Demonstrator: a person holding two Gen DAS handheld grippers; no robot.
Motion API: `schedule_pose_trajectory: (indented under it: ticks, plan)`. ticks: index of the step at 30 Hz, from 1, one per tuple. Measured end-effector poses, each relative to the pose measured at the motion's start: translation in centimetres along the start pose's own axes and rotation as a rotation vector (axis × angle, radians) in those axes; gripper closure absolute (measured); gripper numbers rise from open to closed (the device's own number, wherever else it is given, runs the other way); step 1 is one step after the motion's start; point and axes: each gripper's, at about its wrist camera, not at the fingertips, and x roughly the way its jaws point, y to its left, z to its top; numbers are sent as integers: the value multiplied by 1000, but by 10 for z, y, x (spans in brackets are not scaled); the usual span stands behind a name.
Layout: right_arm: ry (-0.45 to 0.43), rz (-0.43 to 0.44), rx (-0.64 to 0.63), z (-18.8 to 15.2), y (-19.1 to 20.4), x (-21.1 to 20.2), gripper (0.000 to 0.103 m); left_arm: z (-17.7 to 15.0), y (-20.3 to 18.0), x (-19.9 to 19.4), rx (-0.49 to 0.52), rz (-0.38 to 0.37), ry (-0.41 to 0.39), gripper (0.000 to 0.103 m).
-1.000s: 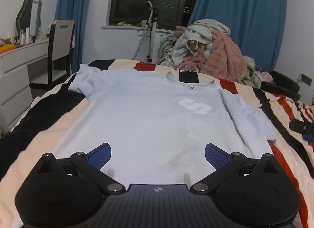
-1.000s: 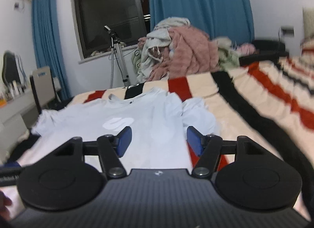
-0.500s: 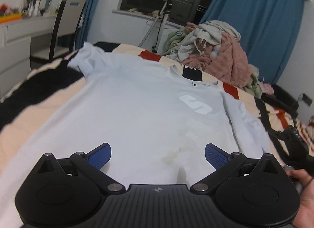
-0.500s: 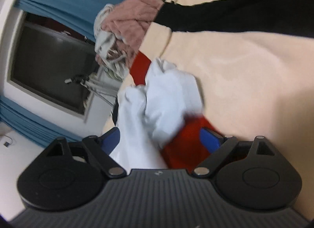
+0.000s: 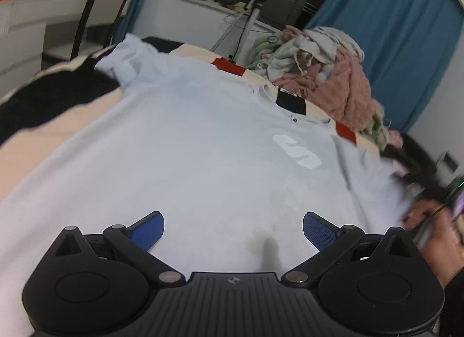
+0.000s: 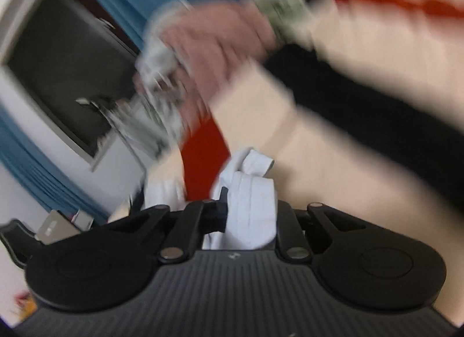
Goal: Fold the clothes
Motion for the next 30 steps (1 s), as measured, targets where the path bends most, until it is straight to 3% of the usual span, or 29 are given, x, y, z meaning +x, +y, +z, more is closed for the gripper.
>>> schedule_pose_trajectory:
  ticks: [4, 8, 10, 12, 13, 17, 22, 26, 30]
  plan:
    - [-97, -99, -113, 47, -21, -6, 90, -4, -6, 15, 44, 17, 15, 0]
    - [-28, -232, -189, 46, -48, 16, 87, -9, -14, 25, 113, 27, 22, 0]
    - [1, -270, -205, 40, -56, 21, 71, -10, -18, 26, 148, 35, 12, 0]
    - [18, -274, -233, 35, -55, 16, 18, -11, -21, 26, 174, 31, 5, 0]
    - [22, -274, -251, 32, -53, 10, 11, -11, -21, 26, 187, 27, 1, 0]
    - [1, -327, -329, 26, -38, -25, 13, -11, -18, 20, 229, 53, -22, 0]
    - [-53, -338, -358, 14, -12, -117, 13, -5, -7, -1, 170, 32, -36, 0]
    - [-98, -270, -425, 1, 32, -207, 13, -7, -12, -24, 194, -10, -55, 0]
    - [-122, -169, -448, -22, 73, -298, 13, -17, -30, -47, 260, -106, -31, 3]
